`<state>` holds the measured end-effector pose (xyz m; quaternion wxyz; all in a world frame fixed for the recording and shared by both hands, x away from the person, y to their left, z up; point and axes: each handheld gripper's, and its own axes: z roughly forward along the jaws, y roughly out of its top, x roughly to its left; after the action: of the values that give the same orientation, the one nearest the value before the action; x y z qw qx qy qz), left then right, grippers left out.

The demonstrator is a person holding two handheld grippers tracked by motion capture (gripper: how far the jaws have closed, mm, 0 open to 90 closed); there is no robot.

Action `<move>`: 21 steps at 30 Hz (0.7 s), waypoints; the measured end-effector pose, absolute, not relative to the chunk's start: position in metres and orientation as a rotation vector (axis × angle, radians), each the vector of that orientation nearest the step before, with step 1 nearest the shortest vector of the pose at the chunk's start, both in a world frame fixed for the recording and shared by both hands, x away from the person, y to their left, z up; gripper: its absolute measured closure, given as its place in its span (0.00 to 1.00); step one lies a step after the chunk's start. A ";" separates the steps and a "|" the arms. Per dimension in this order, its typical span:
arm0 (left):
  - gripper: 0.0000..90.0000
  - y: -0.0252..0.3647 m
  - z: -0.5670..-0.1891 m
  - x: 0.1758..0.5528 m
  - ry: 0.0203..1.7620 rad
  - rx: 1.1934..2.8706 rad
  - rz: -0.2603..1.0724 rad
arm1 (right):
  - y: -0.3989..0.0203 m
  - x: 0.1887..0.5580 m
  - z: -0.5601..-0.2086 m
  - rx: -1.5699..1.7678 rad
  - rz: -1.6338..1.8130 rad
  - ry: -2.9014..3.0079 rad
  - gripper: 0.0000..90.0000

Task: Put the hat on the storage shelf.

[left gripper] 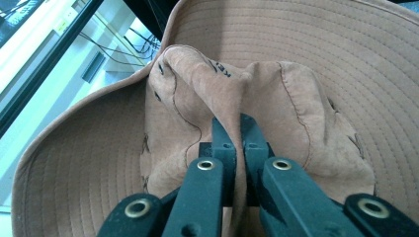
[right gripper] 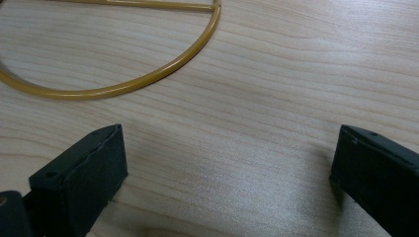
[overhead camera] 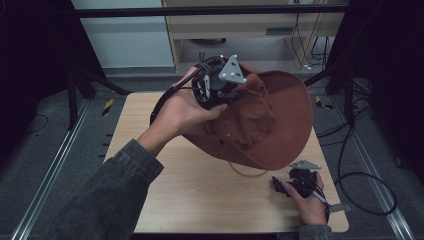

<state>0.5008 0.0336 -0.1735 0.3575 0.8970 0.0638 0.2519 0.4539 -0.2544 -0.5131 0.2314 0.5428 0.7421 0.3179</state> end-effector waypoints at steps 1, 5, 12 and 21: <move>0.98 0.032 -0.174 0.501 0.162 2.311 0.651 | -0.254 0.454 -0.513 1.492 0.874 2.040 0.01; 0.98 0.028 -0.176 0.504 0.160 2.304 0.642 | -0.254 0.454 -0.513 1.492 0.876 2.041 0.01; 0.98 0.016 -0.183 0.508 0.144 2.315 0.619 | -0.254 0.454 -0.513 1.492 0.875 2.042 0.01; 0.98 -0.001 -0.192 0.511 0.121 2.333 0.602 | -0.254 0.454 -0.513 1.494 0.875 2.040 0.01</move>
<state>0.5111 -0.0008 -0.1920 0.3566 0.9034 0.0469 0.2332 0.4542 -0.2539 -0.5131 0.2311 0.5433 0.7418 0.3182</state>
